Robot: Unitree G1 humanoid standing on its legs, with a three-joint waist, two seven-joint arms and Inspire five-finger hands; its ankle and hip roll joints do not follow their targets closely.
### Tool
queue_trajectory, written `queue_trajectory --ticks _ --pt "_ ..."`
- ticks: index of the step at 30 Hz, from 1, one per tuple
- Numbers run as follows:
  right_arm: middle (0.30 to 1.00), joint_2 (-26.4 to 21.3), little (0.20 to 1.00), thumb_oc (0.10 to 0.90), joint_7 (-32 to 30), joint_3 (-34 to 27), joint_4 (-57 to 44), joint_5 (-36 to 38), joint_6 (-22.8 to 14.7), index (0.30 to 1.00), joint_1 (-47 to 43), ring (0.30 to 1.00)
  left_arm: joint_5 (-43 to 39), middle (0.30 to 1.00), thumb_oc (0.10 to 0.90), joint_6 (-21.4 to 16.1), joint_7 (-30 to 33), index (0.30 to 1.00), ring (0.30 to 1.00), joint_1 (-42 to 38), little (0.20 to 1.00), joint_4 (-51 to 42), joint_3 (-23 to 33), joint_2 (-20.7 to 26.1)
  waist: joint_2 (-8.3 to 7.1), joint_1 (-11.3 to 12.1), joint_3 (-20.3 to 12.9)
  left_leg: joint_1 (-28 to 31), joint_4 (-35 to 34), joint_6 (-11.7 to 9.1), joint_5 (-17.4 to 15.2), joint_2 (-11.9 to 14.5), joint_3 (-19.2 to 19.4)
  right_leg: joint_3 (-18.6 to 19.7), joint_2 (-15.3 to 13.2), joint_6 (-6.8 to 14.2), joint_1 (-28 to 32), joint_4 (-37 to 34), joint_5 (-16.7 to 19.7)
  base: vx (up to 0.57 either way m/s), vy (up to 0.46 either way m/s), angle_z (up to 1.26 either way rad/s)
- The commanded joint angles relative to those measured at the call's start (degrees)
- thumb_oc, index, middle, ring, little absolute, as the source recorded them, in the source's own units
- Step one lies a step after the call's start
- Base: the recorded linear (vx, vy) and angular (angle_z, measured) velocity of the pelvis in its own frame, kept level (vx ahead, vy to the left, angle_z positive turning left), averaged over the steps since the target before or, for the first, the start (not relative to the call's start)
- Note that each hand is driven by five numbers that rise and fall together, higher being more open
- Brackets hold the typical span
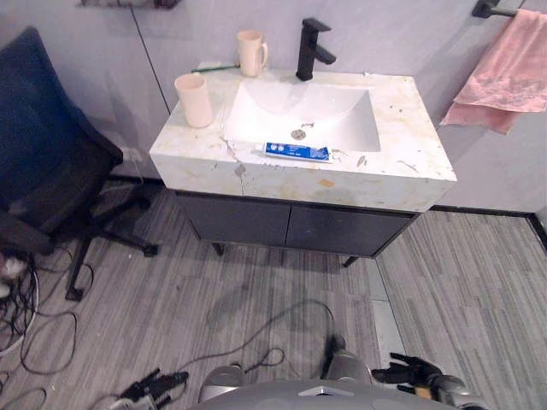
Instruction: Organize the bathroom.
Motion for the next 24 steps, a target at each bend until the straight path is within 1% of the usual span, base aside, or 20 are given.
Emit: queue_trajectory --ticks 1,3,5,7,8,10,12,15,16,17,18,19,20,21,22,23,24 --pt "0.900 0.28 0.900 0.800 1.42 0.44 -1.04 -0.36 0.92 0.900 0.11 0.900 -1.26 0.900 0.800 -0.87 -0.37 0.900 0.900 2.24 0.900 -4.18 1.30 0.11 1.96 0.58 0.63 2.18 2.98 1.42 -2.22 -4.97 -1.44 -1.57 2.09 1.40 5.94 -5.14 3.37 0.19 -0.127 0.86" --pt "0.900 0.26 0.900 0.800 1.29 0.33 -1.02 -0.07 0.83 0.900 0.24 0.900 -0.63 0.900 0.800 -0.71 -0.35 0.900 0.900 2.42 0.900 -4.43 1.32 -0.18 2.03 0.63 0.41 2.08 3.10 1.14 -2.03 -4.63 -1.51 -1.81 2.31 1.16 6.64 -5.50 2.92 0.13 -0.077 0.48" --pt "0.900 -0.03 0.900 0.800 0.30 0.09 -0.86 0.31 0.39 0.900 0.12 0.900 -0.37 0.900 0.800 -0.94 -1.62 0.900 0.900 2.49 0.900 -4.89 1.03 -1.11 2.15 1.00 -0.47 1.40 3.35 0.32 -1.53 -3.71 -0.94 -3.26 2.57 0.25 8.39 -6.24 1.46 0.11 -0.022 0.08" --pt "0.900 -0.33 0.900 0.800 -0.67 -0.52 -0.34 0.92 -0.56 0.900 -0.07 0.900 0.52 0.900 0.800 -1.12 -2.79 0.900 0.900 2.50 0.900 -5.10 0.82 -1.50 2.31 1.09 -0.95 1.35 3.50 -0.08 -1.56 -3.57 -1.01 -3.86 2.51 -0.23 9.09 -6.39 0.76 0.11 0.021 0.21" --pt "0.900 -0.39 0.900 0.800 -1.08 -0.64 -0.26 0.97 -0.18 0.900 -0.15 0.900 0.53 0.900 0.800 -1.27 -2.81 0.900 0.900 2.66 0.900 -5.06 0.80 -1.56 2.41 1.07 -1.15 1.67 3.22 -0.23 -1.62 -3.45 -0.95 -3.97 2.51 -0.32 9.19 -6.40 0.54 0.08 0.023 0.24" --pt "0.900 -0.55 0.900 0.800 -1.76 -1.00 0.14 1.70 0.77 0.900 -0.30 0.900 0.17 0.900 0.800 -1.41 -2.80 0.900 0.900 2.94 0.900 -5.22 1.20 -1.31 2.60 1.05 -1.41 2.29 2.46 -0.48 -1.39 -3.03 -0.62 -4.20 2.54 -0.41 9.52 -6.65 0.32 0.09 0.010 0.13" --pt "0.900 -0.66 0.900 0.800 -1.46 -1.30 0.28 2.15 0.78 0.900 -0.39 0.900 -0.42 0.900 0.800 -1.71 -2.46 0.900 0.900 3.08 0.900 -5.39 1.84 -1.07 2.72 1.06 -1.67 2.85 1.71 -0.69 -1.15 -2.73 -0.48 -4.44 2.66 -0.49 9.88 -7.17 0.37 0.09 0.002 0.12" --pt "0.900 -0.73 0.900 0.800 -0.67 -1.66 0.39 1.59 0.33 0.900 -0.46 0.900 -2.73 0.900 0.800 -3.24 -1.77 0.900 0.900 3.41 0.900 -6.09 3.92 -0.07 2.68 0.97 -2.35 4.35 1.09 -1.34 -1.44 -2.11 0.17 -4.62 2.81 -0.61 10.29 -8.12 0.55 0.09 -0.021 0.07" --pt "0.900 -0.81 0.900 0.800 -0.17 -1.29 0.05 1.57 -0.24 0.900 -0.44 0.900 -4.01 0.900 0.800 -3.62 -1.58 0.900 0.900 3.55 0.900 -7.25 5.14 0.50 2.76 1.09 -2.75 4.31 2.05 -2.02 0.01 -1.38 0.61 -4.93 3.33 -1.14 10.75 -8.46 0.14 0.05 -0.057 0.10" --pt "0.900 -0.83 0.900 0.800 -0.74 -0.95 -0.50 1.28 0.36 0.900 -0.36 0.900 -4.80 0.900 0.800 -4.55 -1.83 0.900 0.900 3.45 0.900 -8.58 5.84 0.73 2.59 1.14 -3.01 3.12 6.04 -2.70 2.27 -0.77 0.91 -5.12 3.97 -2.09 11.24 -8.73 -0.56 0.05 -0.069 0.07" --pt "0.900 -0.99 0.900 0.800 -1.11 -0.71 -0.72 1.66 0.22 0.900 -0.21 0.900 -4.69 0.900 0.800 -4.92 -2.17 0.900 0.900 3.30 0.900 -9.62 6.20 0.76 2.29 1.25 -3.03 1.60 10.64 -3.16 3.45 -0.57 0.80 -5.38 4.31 -3.04 11.66 -8.81 -1.13 0.02 -0.059 0.04" --pt "0.900 -1.09 0.900 0.800 -1.06 -0.65 -0.91 1.86 0.06 0.900 -0.09 0.900 -4.78 0.900 0.800 -5.20 -2.22 0.900 0.900 3.15 0.900 -10.29 6.23 0.79 2.15 1.36 -2.96 0.21 13.18 -3.39 4.62 -0.48 0.61 -5.58 4.51 -3.54 12.05 -8.82 -1.49 0.03 -0.033 0.13" --pt "0.900 -1.25 0.900 0.800 -2.36 -0.19 -1.91 2.22 0.40 0.900 0.18 0.900 -6.04 0.900 0.800 -4.88 -2.21 0.900 0.900 2.14 0.900 -12.88 5.24 1.03 2.05 1.77 -2.42 -4.86 16.26 -3.95 7.84 0.54 0.43 -5.99 5.00 -4.48 13.41 -8.61 -2.62 0.02 -0.002 0.23" --pt "0.900 -1.33 0.900 0.800 -2.62 -0.07 -2.04 2.57 0.32 0.900 0.13 0.900 -6.34 0.900 0.800 -4.74 -2.05 0.900 0.900 1.89 0.900 -13.30 4.91 1.07 2.16 1.79 -2.32 -5.13 15.08 -3.96 7.97 0.94 0.76 -6.03 5.01 -4.41 13.60 -8.58 -2.77 0.02 0.066 0.43" --pt "0.900 -1.64 0.900 0.800 -3.09 0.02 -2.31 3.22 -0.07 0.900 0.05 0.900 -7.20 0.900 0.800 -4.77 -1.99 0.900 0.900 1.29 0.900 -14.11 4.16 0.97 2.55 1.86 -1.95 -5.58 11.28 -3.79 8.10 1.84 1.97 -6.24 4.99 -4.23 14.07 -8.51 -3.15 0.01 0.124 0.31" --pt "0.900 -1.94 0.900 0.800 -3.29 -0.23 -2.40 2.75 -0.48 0.900 0.01 0.900 -7.24 0.900 0.800 -4.93 -2.02 0.900 0.900 0.84 0.900 -14.39 3.75 0.76 2.80 1.63 -1.80 -5.43 8.29 -3.25 6.90 2.15 3.17 -6.59 4.66 -4.00 14.01 -8.24 -3.25 0.01 0.159 0.19" --pt "0.900 -2.08 0.900 0.800 -3.69 -0.32 -2.46 2.27 -0.64 0.900 -0.08 0.900 -6.73 0.900 0.800 -4.70 -2.03 0.900 0.900 0.29 0.900 -14.48 3.39 0.83 2.80 1.40 -1.76 -4.59 6.27 -2.72 5.45 1.99 3.49 -6.53 4.09 -3.65 13.64 -7.58 -3.14 0.02 0.124 0.17"
